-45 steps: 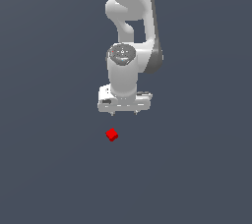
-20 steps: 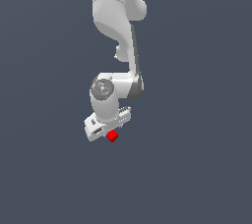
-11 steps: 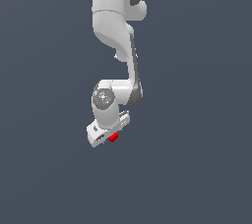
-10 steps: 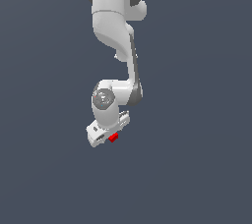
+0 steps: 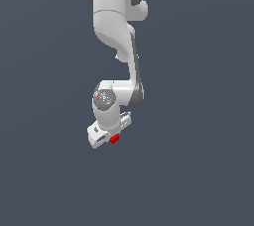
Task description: Pick up the red cube and move it to a goal position.
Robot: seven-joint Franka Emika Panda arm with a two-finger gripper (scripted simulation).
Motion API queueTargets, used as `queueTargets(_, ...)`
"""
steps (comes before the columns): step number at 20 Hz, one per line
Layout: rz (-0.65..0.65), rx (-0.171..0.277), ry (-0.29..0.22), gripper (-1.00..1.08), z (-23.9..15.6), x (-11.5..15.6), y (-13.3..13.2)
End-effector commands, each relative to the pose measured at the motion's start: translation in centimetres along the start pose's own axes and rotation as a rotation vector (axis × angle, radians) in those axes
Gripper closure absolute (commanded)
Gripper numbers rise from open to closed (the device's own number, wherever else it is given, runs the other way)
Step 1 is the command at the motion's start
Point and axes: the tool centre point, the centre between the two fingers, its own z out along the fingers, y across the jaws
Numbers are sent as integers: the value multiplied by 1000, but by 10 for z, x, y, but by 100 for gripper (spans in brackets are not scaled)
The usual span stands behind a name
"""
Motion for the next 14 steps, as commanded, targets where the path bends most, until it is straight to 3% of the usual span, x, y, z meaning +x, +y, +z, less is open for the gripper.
queueTargets(1,0,0,0,108,0,0,0)
queueTargets(14,0,0,0,108,-4,-5,-7)
